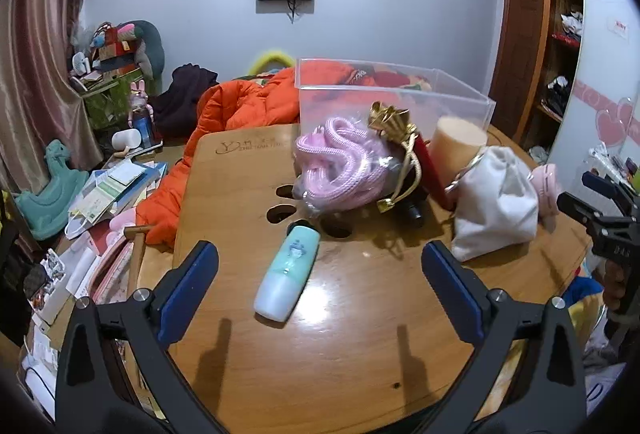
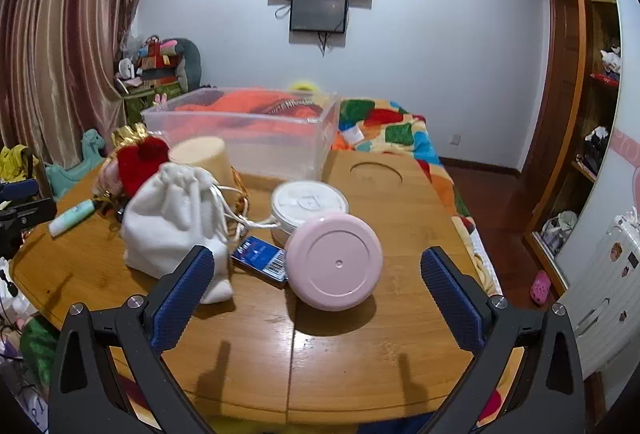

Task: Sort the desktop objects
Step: 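Grasp the light-blue bottle with the left tool while the right tool grasps the pink round case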

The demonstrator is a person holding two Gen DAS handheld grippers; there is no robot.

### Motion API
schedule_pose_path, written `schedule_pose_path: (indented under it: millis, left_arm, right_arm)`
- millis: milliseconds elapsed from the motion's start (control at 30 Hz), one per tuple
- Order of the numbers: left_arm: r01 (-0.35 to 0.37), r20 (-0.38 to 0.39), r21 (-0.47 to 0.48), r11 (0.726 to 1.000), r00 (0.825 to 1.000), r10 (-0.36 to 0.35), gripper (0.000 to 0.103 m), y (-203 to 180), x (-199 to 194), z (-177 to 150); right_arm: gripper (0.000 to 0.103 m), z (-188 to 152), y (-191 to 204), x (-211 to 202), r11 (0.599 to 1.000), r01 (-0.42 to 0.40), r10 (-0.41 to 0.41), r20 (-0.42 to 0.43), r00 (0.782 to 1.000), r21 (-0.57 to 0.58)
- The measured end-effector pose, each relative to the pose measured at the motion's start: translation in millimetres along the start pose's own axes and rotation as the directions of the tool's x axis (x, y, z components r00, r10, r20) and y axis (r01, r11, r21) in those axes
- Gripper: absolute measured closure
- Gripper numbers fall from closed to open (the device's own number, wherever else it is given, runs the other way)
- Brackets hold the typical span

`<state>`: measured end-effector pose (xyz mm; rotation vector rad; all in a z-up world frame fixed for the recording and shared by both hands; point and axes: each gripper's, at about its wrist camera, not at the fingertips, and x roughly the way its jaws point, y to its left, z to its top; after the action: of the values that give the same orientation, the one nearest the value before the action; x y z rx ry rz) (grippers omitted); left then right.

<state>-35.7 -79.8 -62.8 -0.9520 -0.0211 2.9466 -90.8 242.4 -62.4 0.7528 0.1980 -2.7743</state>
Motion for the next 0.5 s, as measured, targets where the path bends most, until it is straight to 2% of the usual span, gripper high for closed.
schedule_pose_path:
  millis: [67,133,233,400,500]
  left_arm:
    - [-0.01,-0.006,0.025,1.0,1.0,0.01,0.003,0.4,3.8,-1.0]
    - [-0.002,-0.024,0.043,0.999,1.0,0.003,0.013,1.4,8.6,-1.6]
    - [0.016,-0.064,0.047,0.999,0.998,-0.013,0.021,4.4,18.3,-1.9]
    - [0.026,-0.093,0.049,0.998,0.995,-0.022,0.03,7.1,27.8,-0.2]
    - [0.037,-0.111,0.046,0.998,0.993,-0.031,0.039,8.0,34.0,2.1]
  right_arm:
    - [0.0,-0.8,-4.1,6.3,1.0,-0.004,0.004,-0.025,1.0,0.012]
    - [0.0,-1.8,-9.7,13.3,0.999,-0.027,0.029,-0.057,0.998,0.029]
    - [0.0,-4.3,-17.5,23.2,0.997,-0.049,0.055,-0.098,0.994,0.061]
    - [0.001,-8.8,-21.5,35.4,0.995,-0.078,0.087,-0.138,0.987,0.067]
    - [0.003,-9.0,-20.9,40.1,0.994,-0.082,0.091,-0.142,0.986,0.067]
